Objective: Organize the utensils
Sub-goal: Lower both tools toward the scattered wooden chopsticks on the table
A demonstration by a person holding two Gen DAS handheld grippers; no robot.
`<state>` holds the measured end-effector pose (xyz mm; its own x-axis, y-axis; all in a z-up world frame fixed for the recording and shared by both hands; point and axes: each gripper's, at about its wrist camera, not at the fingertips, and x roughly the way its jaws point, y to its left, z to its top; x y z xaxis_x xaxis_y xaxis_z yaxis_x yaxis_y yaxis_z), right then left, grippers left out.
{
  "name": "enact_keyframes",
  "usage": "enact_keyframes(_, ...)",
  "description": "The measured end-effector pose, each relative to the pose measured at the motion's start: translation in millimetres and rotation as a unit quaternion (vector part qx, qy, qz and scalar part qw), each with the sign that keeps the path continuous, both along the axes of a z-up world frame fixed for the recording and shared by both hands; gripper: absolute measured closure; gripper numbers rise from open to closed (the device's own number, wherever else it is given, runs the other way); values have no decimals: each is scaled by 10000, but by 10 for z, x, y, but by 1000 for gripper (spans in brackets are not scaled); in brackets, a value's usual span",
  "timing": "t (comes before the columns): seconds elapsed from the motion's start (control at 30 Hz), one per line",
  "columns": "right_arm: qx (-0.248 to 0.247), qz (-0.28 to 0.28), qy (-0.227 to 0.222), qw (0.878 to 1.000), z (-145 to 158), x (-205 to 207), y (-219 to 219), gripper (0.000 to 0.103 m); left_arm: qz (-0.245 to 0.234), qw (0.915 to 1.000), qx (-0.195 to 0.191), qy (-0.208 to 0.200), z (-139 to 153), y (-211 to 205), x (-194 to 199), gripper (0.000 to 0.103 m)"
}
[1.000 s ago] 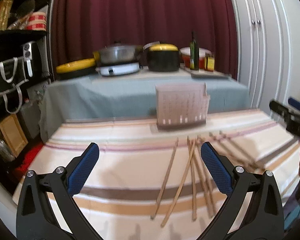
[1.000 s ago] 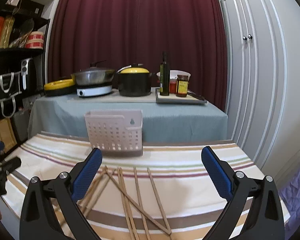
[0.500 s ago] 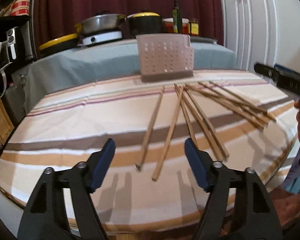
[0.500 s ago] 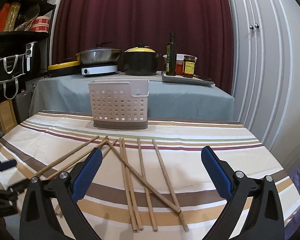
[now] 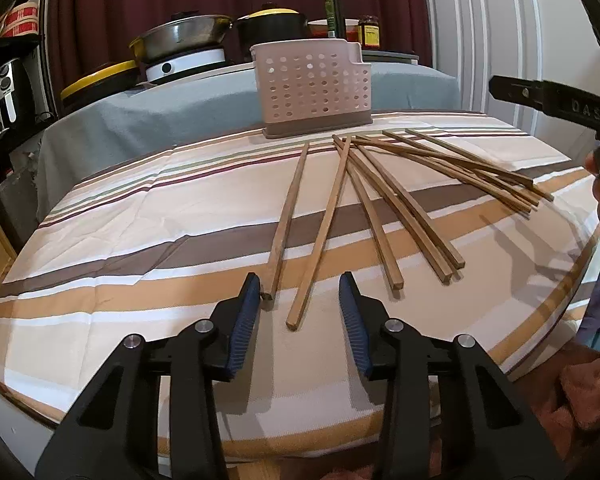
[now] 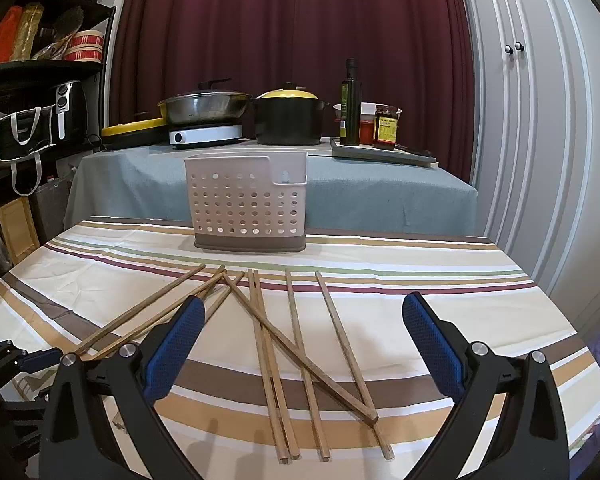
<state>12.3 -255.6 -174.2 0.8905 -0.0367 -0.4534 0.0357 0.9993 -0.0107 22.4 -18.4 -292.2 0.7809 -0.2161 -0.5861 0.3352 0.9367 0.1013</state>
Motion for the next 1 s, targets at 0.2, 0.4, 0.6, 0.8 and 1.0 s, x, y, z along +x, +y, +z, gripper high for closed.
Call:
enact_keyframes(0.2, 41, -30, 6, 10000, -17, 6, -40, 7, -108, 9996, -107, -236, 191, 6, -103, 67)
enact_keyframes(0.4, 174, -29, 87, 9998, -48, 23, -68, 7, -242, 9997, 64, 50, 24, -31, -66, 69)
enact_keyframes(0.6, 219, -37, 81, 9997, -52, 26, -92, 7, -230, 9997, -78, 78, -11, -13, 2, 69)
enact_keyframes(0.8, 191, -17, 99, 9998, -79, 14, -110, 7, -287, 9988, -408, 31, -53, -1, 105, 80)
enact_keyframes(1.0, 243, 31, 133, 9996, -137, 27, -189, 10, -285, 9990, -335, -105, -69, -47, 122, 94)
